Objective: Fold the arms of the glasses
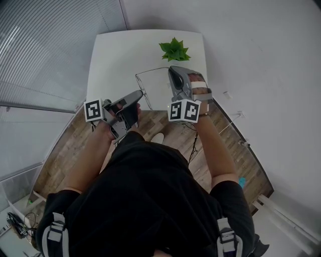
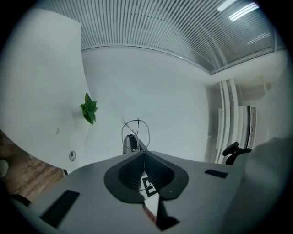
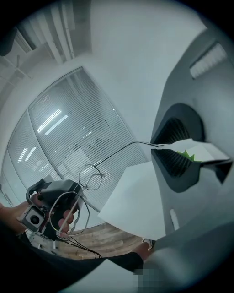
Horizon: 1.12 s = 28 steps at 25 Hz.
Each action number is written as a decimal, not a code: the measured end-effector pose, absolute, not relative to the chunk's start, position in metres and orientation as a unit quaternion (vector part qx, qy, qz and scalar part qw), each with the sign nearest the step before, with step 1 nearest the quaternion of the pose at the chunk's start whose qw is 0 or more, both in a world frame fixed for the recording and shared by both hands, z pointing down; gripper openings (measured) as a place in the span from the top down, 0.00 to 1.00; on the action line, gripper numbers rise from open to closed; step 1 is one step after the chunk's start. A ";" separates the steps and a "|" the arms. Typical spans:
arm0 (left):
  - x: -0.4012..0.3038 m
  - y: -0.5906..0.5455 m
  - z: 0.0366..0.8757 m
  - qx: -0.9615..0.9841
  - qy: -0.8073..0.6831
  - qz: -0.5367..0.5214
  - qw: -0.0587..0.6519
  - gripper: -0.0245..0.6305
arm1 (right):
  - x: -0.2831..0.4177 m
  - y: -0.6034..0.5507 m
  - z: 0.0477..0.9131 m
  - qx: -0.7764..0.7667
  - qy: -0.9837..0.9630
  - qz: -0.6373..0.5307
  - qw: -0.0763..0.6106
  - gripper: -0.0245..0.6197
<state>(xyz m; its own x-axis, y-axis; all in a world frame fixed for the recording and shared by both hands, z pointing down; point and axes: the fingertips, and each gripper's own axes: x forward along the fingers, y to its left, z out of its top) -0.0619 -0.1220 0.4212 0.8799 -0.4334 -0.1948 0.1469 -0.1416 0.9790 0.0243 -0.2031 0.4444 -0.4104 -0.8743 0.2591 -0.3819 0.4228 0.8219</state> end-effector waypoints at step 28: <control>-0.072 -0.133 0.418 0.714 -0.138 -0.245 0.641 0.94 | 0.012 -0.186 0.438 0.398 -0.772 -0.352 0.349 0.90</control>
<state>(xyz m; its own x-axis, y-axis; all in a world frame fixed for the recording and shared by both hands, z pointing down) -0.0722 -0.1326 0.4182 0.8422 -0.5105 -0.1732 0.1178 -0.1393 0.9832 0.0118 -0.1856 0.4376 -0.4400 -0.8599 0.2587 -0.3678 0.4354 0.8217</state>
